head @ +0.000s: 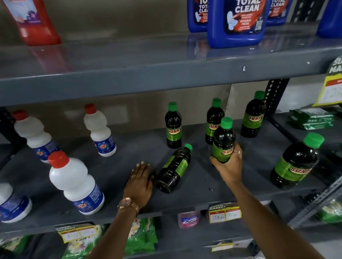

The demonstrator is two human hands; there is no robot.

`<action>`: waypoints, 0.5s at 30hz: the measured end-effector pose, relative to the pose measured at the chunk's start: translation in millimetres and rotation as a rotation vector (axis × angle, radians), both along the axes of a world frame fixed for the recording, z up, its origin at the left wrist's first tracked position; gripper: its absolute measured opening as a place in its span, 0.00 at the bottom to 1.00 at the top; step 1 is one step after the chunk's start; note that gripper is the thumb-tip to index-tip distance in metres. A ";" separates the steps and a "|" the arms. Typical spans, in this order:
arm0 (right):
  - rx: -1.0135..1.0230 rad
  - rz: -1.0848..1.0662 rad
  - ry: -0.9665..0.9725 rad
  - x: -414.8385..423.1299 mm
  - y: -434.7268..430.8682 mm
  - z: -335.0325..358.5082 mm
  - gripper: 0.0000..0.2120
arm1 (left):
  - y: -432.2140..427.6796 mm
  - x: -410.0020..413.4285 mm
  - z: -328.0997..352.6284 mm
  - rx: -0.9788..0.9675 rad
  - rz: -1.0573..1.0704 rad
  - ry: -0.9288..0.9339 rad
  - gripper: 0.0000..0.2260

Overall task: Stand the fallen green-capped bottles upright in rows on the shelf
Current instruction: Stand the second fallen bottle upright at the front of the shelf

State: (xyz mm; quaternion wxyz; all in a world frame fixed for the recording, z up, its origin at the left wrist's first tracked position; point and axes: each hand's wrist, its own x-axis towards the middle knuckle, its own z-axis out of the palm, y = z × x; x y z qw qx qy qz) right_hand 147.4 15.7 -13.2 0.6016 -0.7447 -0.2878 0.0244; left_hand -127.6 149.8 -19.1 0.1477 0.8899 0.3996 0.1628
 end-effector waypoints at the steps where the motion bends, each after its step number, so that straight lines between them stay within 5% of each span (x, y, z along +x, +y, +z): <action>1: -0.010 0.031 0.009 0.8 -2.1 -2.9 0.38 | -0.4 0.1 -0.4 0.010 0.005 -0.009 0.22; 4: -0.027 0.009 -0.019 0.4 -2.6 -2.5 0.37 | -0.9 0.5 -1.4 0.021 0.009 -0.022 0.22; 9: -0.124 -0.156 -0.096 -5.8 1.2 4.1 0.49 | 0.7 -0.9 -1.6 0.018 0.003 -0.017 0.22; 15: -0.070 0.014 -0.042 -3.2 -6.6 1.5 0.38 | 0.3 -1.4 -0.2 0.012 -0.006 -0.018 0.23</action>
